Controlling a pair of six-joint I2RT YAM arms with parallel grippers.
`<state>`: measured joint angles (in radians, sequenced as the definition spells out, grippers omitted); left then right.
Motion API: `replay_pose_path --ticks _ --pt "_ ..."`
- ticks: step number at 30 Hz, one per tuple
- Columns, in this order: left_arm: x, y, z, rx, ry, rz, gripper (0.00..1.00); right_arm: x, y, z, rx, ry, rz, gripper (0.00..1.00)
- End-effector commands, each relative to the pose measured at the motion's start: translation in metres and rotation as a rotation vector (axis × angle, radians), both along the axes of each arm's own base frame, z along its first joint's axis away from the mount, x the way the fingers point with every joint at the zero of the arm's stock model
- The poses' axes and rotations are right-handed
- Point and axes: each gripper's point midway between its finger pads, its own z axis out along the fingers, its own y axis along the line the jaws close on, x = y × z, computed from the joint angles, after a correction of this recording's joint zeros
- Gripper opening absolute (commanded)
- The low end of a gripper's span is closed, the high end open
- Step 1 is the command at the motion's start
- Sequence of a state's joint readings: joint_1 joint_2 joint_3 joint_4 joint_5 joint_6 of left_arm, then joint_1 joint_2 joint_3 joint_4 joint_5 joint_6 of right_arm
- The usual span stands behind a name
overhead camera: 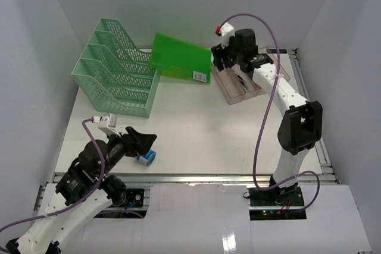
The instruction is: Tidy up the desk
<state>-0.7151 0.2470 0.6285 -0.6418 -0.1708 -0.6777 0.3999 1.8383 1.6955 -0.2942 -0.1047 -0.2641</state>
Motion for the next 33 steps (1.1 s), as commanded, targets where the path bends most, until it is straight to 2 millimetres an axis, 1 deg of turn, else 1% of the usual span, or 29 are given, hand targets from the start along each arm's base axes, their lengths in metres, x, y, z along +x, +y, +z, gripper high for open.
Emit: replay_pose_path --ticks 1,4,6,8,9,12,13,16,17,18,19,22,24,25,26,27,29,31,32,33 --pt "0.003 -0.003 -0.001 0.006 -0.003 -0.006 0.98 0.053 -0.009 0.008 0.043 -0.06 -0.101 0.08" --pt "0.003 -0.003 -0.001 0.008 0.0 -0.008 0.98 0.091 -0.019 -0.007 0.068 -0.049 -0.148 0.08" --pt "0.003 -0.004 -0.002 0.01 0.002 -0.011 0.98 0.102 -0.022 -0.019 0.079 -0.039 -0.156 0.08" --pt "0.003 -0.005 -0.003 0.013 0.003 -0.015 0.98 0.109 -0.025 -0.029 0.092 -0.028 -0.163 0.08" --pt "0.003 -0.005 -0.003 0.013 0.002 -0.015 0.98 0.11 -0.025 -0.032 0.097 -0.024 -0.163 0.08" --pt "0.004 -0.006 -0.004 0.019 0.006 -0.017 0.98 0.116 -0.028 -0.049 0.099 -0.001 -0.173 0.08" --pt "0.004 -0.006 -0.004 0.02 0.007 -0.017 0.98 0.117 -0.029 -0.053 0.095 0.003 -0.177 0.09" --pt "0.004 -0.007 -0.005 0.021 0.009 -0.019 0.98 0.117 -0.035 -0.075 0.076 0.029 -0.19 0.15" --pt "0.004 -0.007 -0.005 0.021 0.01 -0.02 0.98 0.116 -0.036 -0.081 0.072 0.038 -0.19 0.17" --pt "0.004 -0.007 -0.005 0.022 0.011 -0.021 0.98 0.114 -0.037 -0.087 0.067 0.051 -0.189 0.23" --pt "0.004 -0.007 -0.005 0.022 0.011 -0.021 0.98 0.111 -0.036 -0.092 0.064 0.063 -0.182 0.32" --pt "0.004 -0.007 -0.005 0.023 0.011 -0.022 0.98 0.103 -0.035 -0.103 0.06 0.093 -0.158 0.63" --pt "0.004 -0.007 -0.006 0.027 0.015 -0.022 0.98 0.098 -0.032 -0.101 0.062 0.1 -0.137 0.83" --pt "0.005 -0.008 -0.007 0.029 0.017 -0.022 0.98 0.096 -0.031 -0.097 0.063 0.099 -0.126 0.9" --pt "0.005 -0.008 -0.008 0.03 0.02 -0.022 0.98 0.093 -0.031 -0.091 0.064 0.096 -0.116 0.96" --pt "0.006 -0.008 -0.009 0.033 0.024 -0.021 0.98 0.091 -0.03 -0.084 0.066 0.09 -0.107 0.97" --pt "0.007 -0.009 -0.012 0.042 0.034 -0.02 0.98 0.086 -0.029 -0.068 0.072 0.076 -0.09 0.9" --pt "0.007 -0.009 -0.014 0.048 0.044 -0.017 0.98 0.079 -0.029 -0.051 0.081 0.061 -0.071 0.9" --pt "0.008 -0.009 -0.016 0.052 0.055 -0.012 0.98 0.073 -0.029 -0.042 0.086 0.056 -0.053 0.9" --pt "0.01 -0.009 -0.019 0.055 0.074 -0.001 0.98 0.061 -0.027 -0.032 0.089 0.054 -0.01 0.9"
